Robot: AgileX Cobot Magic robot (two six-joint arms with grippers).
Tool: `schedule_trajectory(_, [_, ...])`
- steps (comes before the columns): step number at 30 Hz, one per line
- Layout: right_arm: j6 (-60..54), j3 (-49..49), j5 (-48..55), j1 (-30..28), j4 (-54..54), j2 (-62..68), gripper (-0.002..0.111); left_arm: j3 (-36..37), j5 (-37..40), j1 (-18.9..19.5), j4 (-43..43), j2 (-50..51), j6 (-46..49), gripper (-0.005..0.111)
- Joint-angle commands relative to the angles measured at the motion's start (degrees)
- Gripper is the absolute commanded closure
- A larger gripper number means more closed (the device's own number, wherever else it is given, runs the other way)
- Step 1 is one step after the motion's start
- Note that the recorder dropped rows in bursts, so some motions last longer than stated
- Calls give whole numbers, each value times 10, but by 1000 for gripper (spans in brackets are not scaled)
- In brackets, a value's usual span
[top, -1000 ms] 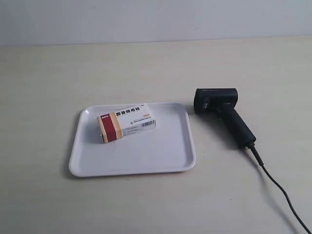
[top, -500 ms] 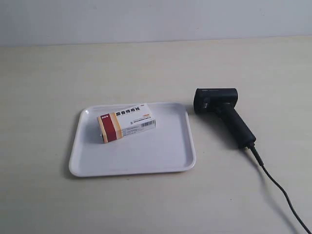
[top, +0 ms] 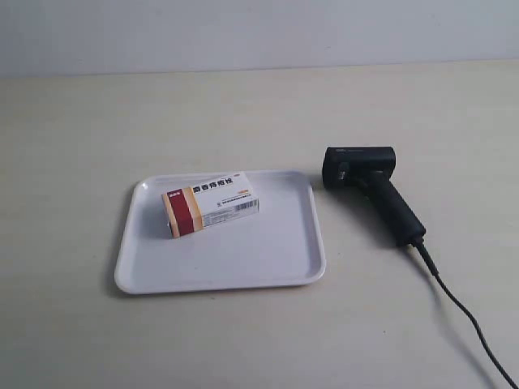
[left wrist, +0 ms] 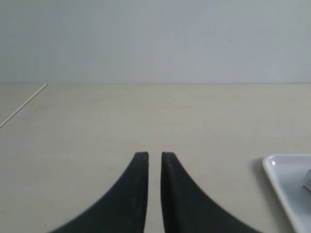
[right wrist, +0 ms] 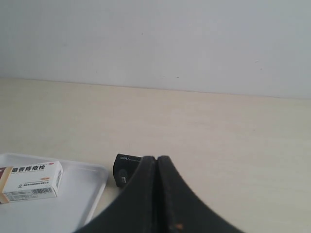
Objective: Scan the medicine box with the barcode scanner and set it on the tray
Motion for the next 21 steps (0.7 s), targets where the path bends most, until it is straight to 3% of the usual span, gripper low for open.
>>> schedule_trajectory(1, [2,2,-7,1,-1,-4,108,0,3,-5,-6,-4,4,95])
schedule_trajectory(10, [0,13,-8,1,33,-19,108,0,3,-5,-6,-4,4,95])
schedule_trajectory(13, [0,68,-39,1,90,-62,108,0,3,-5,-6,-4,4,95])
schedule_trajectory(21, [0,202,-64,1,83,-234,108,0,3,-5,-6,-4,4,95])
